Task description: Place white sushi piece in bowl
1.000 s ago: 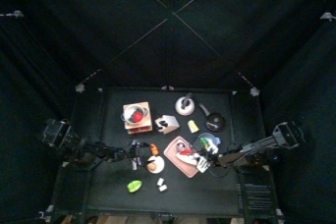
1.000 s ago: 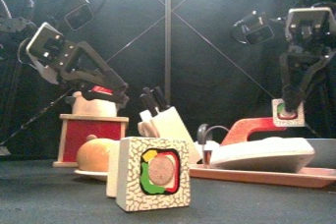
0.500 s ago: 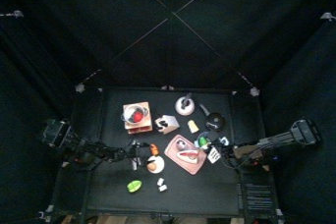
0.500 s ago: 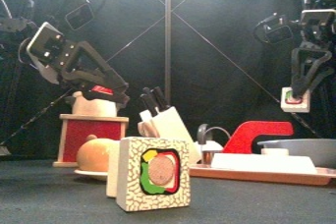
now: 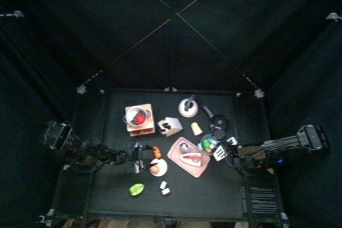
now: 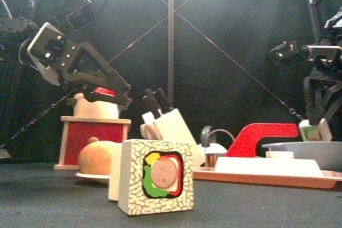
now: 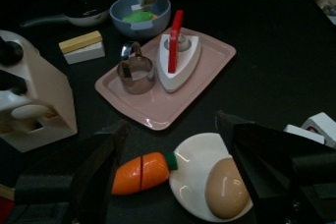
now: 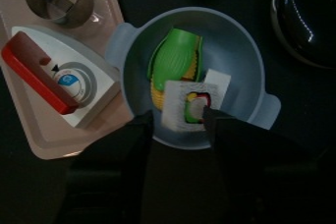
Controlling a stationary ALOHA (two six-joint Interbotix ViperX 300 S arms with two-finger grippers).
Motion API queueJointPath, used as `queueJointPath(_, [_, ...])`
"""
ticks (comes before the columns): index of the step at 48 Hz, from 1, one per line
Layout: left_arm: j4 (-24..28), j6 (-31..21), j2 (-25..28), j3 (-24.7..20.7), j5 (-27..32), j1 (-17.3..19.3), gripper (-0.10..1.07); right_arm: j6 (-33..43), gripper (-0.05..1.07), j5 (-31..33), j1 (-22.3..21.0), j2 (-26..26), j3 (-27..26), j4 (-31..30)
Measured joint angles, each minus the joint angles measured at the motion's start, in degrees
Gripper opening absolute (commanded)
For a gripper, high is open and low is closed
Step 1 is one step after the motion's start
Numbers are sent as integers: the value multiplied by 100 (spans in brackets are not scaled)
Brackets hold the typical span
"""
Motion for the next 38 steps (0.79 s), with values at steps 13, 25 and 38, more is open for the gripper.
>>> queueJointPath(13, [0,0,0,0,9,0,103,0,88,-97,9,62,0,141])
queueJointPath(25, [0,0,0,0,0,0,103,0,88,-114,18,132,0,202])
queueJointPath(38, [0,0,0,0,0,0,103,-62,88,-422,185,141,-70,202])
